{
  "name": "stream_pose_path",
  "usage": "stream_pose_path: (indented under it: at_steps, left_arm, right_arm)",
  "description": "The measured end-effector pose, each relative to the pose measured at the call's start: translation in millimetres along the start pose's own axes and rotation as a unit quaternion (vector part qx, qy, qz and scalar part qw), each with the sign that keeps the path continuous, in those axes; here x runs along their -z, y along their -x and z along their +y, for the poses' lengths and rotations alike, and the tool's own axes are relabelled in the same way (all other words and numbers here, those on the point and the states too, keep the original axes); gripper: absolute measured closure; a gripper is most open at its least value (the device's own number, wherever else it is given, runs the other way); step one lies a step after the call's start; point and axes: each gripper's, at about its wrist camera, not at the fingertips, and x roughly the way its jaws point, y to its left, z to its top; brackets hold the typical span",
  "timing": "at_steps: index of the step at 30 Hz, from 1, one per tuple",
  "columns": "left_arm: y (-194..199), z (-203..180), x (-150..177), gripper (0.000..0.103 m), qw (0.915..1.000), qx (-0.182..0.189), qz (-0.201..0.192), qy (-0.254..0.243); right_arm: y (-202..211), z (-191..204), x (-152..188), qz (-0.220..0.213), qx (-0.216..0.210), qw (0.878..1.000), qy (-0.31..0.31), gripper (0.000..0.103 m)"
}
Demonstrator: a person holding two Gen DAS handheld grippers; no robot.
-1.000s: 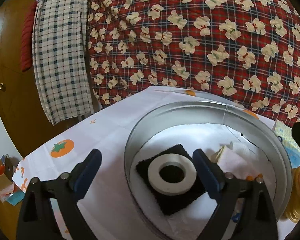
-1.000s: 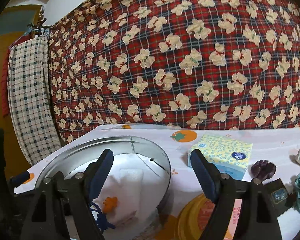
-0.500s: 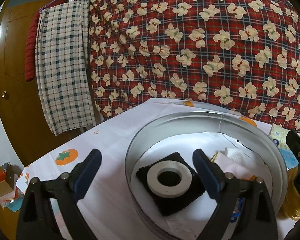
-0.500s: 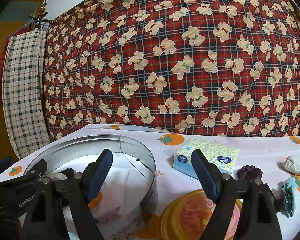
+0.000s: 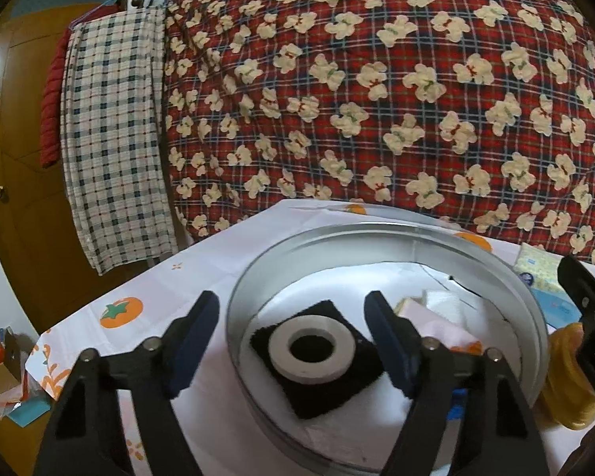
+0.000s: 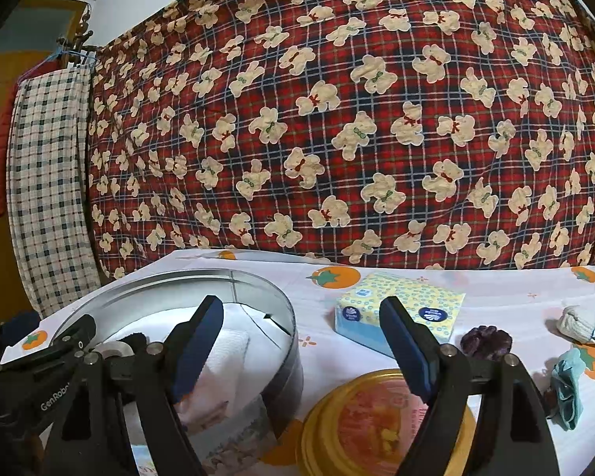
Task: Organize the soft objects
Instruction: 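Move both grippers from the tin back to the light blue cloth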
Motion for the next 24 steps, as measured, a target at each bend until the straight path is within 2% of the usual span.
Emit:
stream_pose_path:
  at_steps: [11, 24]
  left_arm:
    - [10, -16, 5, 0.027, 0.9996, 0.027, 0.002, -0.006]
    - [26, -43, 11, 0.027, 0.9981, 0.058, 0.0, -0.022]
  right_arm:
    - [12, -9, 1, -0.005, 0.019, 1.0, 0.024, 0.02]
    - [28, -48, 2, -0.009, 0.041, 0.999, 0.013, 0.02]
